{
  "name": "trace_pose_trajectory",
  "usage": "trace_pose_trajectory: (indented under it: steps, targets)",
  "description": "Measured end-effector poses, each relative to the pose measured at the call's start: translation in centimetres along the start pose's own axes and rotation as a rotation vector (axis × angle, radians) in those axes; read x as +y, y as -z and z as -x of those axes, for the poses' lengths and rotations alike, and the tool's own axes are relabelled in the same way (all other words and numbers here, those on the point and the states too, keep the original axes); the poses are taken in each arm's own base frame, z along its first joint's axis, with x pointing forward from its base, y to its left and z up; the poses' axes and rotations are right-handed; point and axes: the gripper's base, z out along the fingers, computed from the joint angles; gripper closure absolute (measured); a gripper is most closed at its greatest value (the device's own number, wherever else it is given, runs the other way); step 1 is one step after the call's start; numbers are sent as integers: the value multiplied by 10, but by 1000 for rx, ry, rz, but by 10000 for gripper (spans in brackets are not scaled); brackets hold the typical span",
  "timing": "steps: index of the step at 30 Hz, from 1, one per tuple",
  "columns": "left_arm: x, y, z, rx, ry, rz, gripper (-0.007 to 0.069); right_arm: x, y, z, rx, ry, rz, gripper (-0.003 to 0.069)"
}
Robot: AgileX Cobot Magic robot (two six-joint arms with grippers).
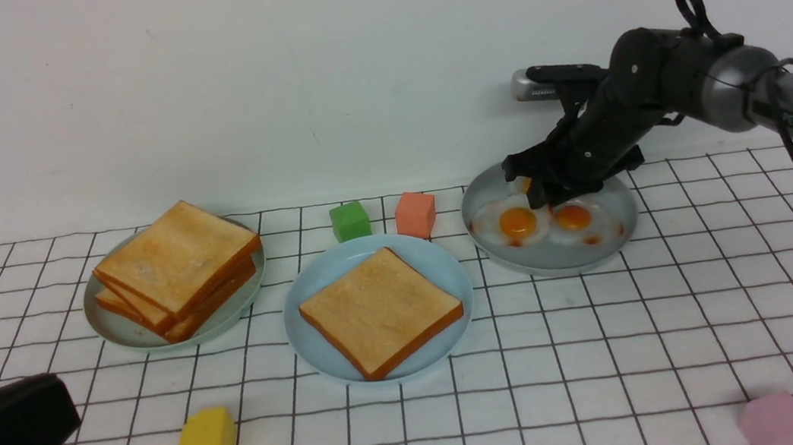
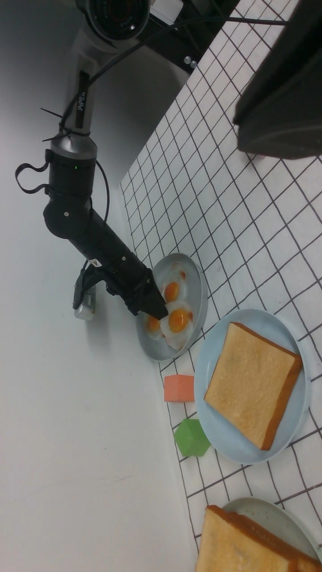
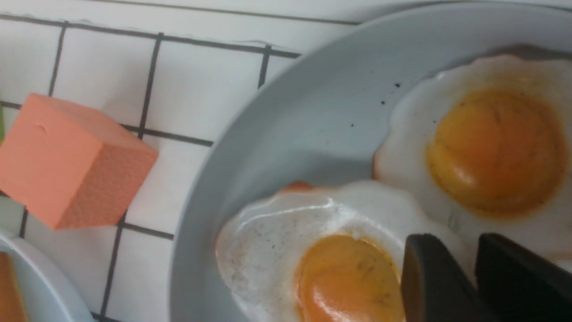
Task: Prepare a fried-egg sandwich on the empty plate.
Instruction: Use the right arm to grab a fried egg, then use the right arm to place the fried egg on the slice of bread in the middle
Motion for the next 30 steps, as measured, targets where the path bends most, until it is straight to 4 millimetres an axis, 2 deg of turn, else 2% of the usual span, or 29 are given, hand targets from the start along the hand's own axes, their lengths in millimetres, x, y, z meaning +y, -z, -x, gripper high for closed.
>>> trace_pose_trajectory:
  steps: [6,10,14,15,17,18,22,23,24,26,28,30]
  targets:
    - [0,0,0,0,0,0,638,3,12,2,11,5,6,542]
    - [0,0,0,0,0,0,638,10,36,11,-14,32,14,580]
    - [1,0,0,0,-23,9,638,18,67,19,-35,76,21,580]
    - [1,0,0,0,-23,9,638,18,68,19,-36,77,21,580]
    - [2,0,-1,10,-57,23,638,25,93,22,-38,98,30,582]
    - [2,0,-1,10,-59,24,638,25,93,22,-34,99,31,582]
    - [5,0,-6,66,-100,50,638,45,146,25,-50,152,102,582]
    - [5,0,-6,69,-101,51,638,47,149,25,-51,155,114,582]
    - [6,0,-7,84,-109,57,638,58,167,24,-59,176,162,582]
    - [6,1,-9,97,-108,59,638,78,185,15,-49,201,246,582]
    - [6,1,-9,101,-108,60,638,100,193,1,-25,229,336,582]
    - [6,1,-9,104,-108,60,638,125,190,-20,17,260,438,582]
